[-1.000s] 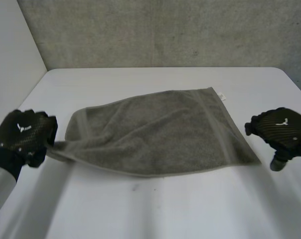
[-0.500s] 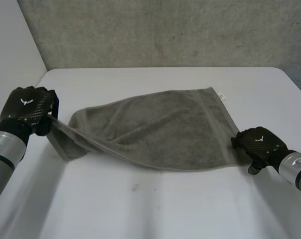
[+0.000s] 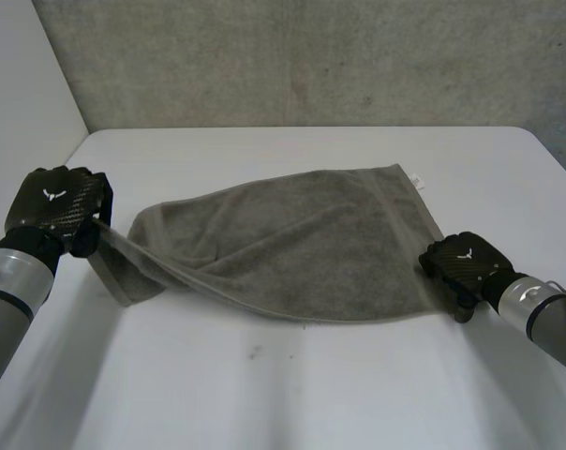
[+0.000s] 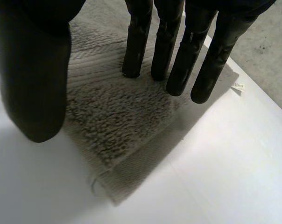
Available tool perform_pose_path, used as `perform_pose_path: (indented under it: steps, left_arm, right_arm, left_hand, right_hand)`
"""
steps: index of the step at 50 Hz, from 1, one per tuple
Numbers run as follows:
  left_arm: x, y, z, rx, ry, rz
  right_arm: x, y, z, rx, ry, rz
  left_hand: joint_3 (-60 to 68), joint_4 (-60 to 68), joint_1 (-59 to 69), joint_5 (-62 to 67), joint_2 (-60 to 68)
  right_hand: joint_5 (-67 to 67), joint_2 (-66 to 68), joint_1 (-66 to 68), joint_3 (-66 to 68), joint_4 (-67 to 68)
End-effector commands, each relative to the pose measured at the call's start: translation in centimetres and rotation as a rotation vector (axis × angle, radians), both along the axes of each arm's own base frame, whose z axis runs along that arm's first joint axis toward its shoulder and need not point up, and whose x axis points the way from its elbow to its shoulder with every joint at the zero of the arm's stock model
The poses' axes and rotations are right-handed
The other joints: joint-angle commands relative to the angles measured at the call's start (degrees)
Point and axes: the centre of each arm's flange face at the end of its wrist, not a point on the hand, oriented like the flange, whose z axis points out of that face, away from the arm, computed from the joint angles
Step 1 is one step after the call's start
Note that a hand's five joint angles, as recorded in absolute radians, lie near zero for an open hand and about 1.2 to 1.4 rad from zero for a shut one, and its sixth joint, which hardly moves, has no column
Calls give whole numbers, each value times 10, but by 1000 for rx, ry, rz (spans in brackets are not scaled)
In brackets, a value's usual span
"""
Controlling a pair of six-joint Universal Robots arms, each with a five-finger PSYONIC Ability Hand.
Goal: Fold the towel.
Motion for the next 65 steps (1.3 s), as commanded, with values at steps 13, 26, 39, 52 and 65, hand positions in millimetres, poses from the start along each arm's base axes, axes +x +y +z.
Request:
perform_pose_path:
  steps: [13, 26, 39, 52, 65]
  left_arm:
    - [0, -1, -2, 9, -1, -1]
    - [-1, -1, -3, 12, -1, -3]
    - [-1, 0, -4, 13, -1, -3]
    - [2, 1, -5, 23, -4, 8]
    - [1, 31, -5, 53, -20, -13]
  right_arm:
    - [12, -21, 0, -54, 16, 4]
    - [21, -28, 2, -75, 16, 18]
    - [21, -32, 5, -78, -2, 10]
    - [11, -14, 52, -58, -58, -64]
    - [-51, 36, 104, 89, 113, -178]
  left_hand:
    - [102, 101, 109, 108, 102]
    - [102, 101, 109, 108, 102]
    - [102, 101, 109, 108, 102]
    - [102, 101, 109, 108, 102]
    - [102, 101, 109, 108, 102]
  right_hand:
    - [58, 43, 32, 33, 34]
    - [58, 43, 32, 33, 34]
    - [286, 271, 260, 261, 262]
    - [457, 442, 431, 432, 433]
    - [457, 442, 431, 432, 433]
